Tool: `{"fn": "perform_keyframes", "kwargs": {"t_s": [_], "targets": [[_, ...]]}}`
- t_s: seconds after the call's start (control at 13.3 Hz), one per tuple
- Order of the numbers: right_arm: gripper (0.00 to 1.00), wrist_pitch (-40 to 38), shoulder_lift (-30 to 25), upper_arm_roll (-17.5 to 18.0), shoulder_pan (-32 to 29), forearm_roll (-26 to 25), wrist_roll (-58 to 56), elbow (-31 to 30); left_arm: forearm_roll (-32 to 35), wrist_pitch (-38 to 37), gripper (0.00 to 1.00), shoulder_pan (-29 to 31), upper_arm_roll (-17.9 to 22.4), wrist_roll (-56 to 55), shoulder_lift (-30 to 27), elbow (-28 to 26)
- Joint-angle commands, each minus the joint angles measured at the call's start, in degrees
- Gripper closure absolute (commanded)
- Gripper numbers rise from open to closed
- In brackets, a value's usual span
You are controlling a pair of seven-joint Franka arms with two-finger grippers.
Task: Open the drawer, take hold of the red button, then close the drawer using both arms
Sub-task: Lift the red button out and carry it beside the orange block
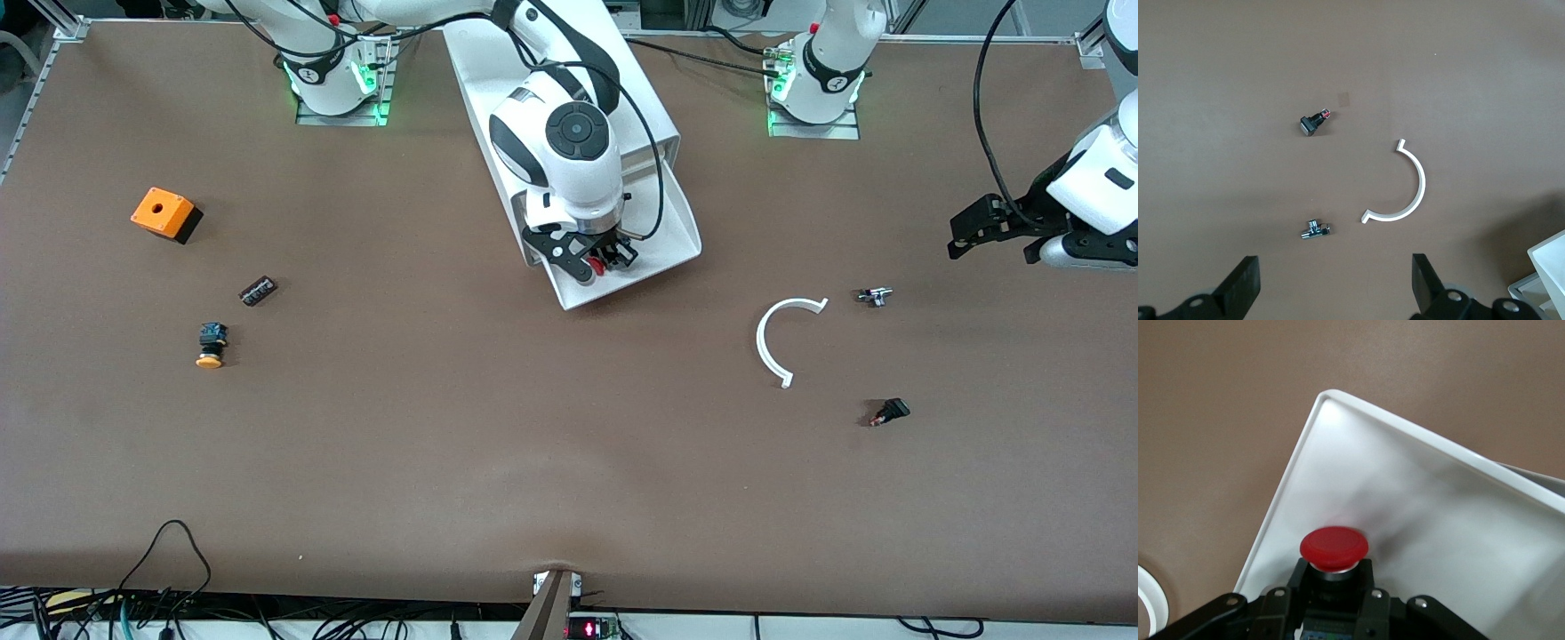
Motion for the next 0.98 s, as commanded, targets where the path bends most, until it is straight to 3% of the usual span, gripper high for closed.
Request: {"fn": "perform_keyframes", "kwargs": {"t_s": [0.0, 0.3, 0.75, 0.9], "targets": [[0.92, -0.94, -1.52, 0.18, -0.56, 0.06, 0.12, 0.62, -0.79, -0.31, 0.00, -0.17, 0.25, -0.35, -0.11, 0.25], [0.92, -4.10, -5.29, 0.44, -3.71, 0.67, -1.36, 0.89, -0.88, -0.14, 0.00, -0.17, 0.16, -0.35, -0.02, 0.25], [0.92, -17.27, -14.17, 6.58, -19.87, 3.31, -19.35, 0.36, -0.53, -0.31, 0.00, -0.08, 0.25, -0.35, -0.02, 0.08], [0.92, -20.01, -16.37, 6.77, -24.71, 4.88, -28.13, -1.47, -0.61, -0.31, 0.00, 0.27, 0.43, -0.35, 0.16, -0.01]]}}
